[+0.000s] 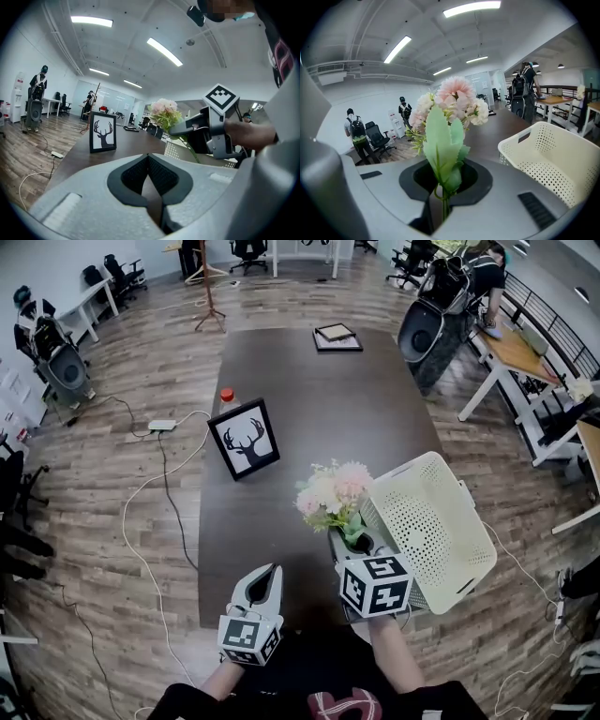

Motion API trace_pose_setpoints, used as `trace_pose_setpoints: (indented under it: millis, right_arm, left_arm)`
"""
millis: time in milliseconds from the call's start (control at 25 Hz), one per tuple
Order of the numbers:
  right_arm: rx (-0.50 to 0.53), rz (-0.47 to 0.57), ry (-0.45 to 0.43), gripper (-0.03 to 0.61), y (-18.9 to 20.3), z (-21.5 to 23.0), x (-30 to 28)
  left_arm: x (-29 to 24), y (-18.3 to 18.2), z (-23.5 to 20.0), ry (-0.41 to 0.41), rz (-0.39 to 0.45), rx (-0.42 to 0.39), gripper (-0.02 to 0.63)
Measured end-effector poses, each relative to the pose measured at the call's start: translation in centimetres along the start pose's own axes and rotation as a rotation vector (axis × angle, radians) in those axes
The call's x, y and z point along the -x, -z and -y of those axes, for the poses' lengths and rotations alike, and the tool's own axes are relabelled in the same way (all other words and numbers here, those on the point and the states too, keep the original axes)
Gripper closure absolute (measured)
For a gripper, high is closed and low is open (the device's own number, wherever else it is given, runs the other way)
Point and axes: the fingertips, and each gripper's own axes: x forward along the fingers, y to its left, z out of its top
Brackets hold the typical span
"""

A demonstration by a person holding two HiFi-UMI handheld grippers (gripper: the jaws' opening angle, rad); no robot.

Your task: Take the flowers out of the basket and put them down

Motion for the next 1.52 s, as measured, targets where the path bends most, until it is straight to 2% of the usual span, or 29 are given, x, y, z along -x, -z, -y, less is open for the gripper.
trace_pose_setpoints:
  millis: [440,1040,1520]
  right_arm:
    - [-0.010,-0.034,0.000,0.520,1.7,-1.2,-0.7]
    - [-0.013,-0.081,-0.020,0.520,4.3,-2.8,-1.8]
    - [0.007,-0.104,-0.004,0.520,6.1,-3.8,-2.8]
  left_arm:
    - [0.9,-0.3,-0.8,0.004,-0.006,-0.022,0.604]
    - [2.1,-0.2,-2.3,-0.018,-0.002,-0.008,0.604]
    - [3.5,-0.2,-3.8,-0.029,0.018,-0.001,0.604]
